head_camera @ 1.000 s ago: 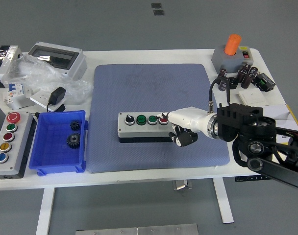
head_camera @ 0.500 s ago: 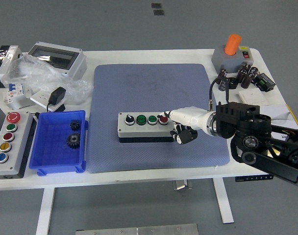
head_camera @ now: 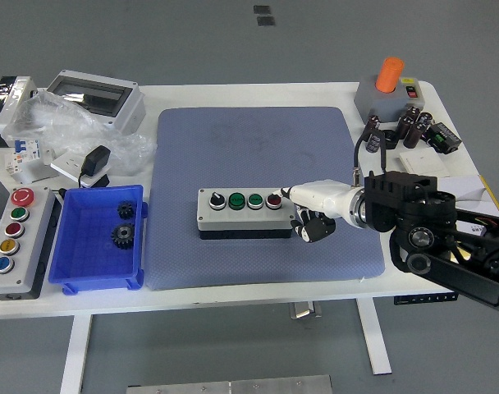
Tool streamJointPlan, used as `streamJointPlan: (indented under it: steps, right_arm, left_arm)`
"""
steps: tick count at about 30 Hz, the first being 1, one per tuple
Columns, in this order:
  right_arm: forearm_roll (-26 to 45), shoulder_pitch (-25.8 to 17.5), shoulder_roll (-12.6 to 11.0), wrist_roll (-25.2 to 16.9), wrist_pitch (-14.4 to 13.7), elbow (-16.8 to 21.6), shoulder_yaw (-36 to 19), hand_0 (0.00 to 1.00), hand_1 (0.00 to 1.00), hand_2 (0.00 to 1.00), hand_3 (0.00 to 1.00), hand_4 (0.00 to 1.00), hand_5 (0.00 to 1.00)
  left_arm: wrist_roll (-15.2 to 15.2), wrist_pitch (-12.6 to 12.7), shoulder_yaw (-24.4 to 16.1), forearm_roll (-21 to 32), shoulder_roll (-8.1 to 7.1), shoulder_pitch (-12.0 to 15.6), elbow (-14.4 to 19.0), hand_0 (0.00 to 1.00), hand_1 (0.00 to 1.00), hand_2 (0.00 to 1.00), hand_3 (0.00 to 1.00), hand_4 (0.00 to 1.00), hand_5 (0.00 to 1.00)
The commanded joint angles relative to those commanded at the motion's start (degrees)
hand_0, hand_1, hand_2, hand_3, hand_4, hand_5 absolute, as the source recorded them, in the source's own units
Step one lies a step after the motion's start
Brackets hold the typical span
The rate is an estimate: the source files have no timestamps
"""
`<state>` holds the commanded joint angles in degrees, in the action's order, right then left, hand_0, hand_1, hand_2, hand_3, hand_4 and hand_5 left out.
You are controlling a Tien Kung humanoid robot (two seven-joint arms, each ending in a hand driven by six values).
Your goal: Pick up the button,place it on the desk,press the button,press the button
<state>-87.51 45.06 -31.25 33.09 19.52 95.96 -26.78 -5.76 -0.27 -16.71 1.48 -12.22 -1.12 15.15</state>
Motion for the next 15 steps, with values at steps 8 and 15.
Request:
streamJointPlan:
  steps: [8, 15]
  right_arm:
    - [0.7, -0.27, 0.07, -0.06, 0.46, -1.36, 0.33, 0.343, 0.328, 0.243, 0.998, 0.283, 0.044]
    - [0.56, -0.6, -0.18, 0.2, 0.92, -0.52, 0.54, 0.337, 0.323, 0.241, 0.998, 0.287, 0.037]
  left_arm:
    - [-0.19, -0.1, 0.15, 0.17, -0.03, 0.0, -0.01, 0.641, 0.658, 0.597, 0.576, 0.512, 0.148]
    - [-0.46, -0.08, 0.51, 0.63, -0.06, 0.03, -0.02, 0.641, 0.658, 0.597, 0.576, 0.512, 0.149]
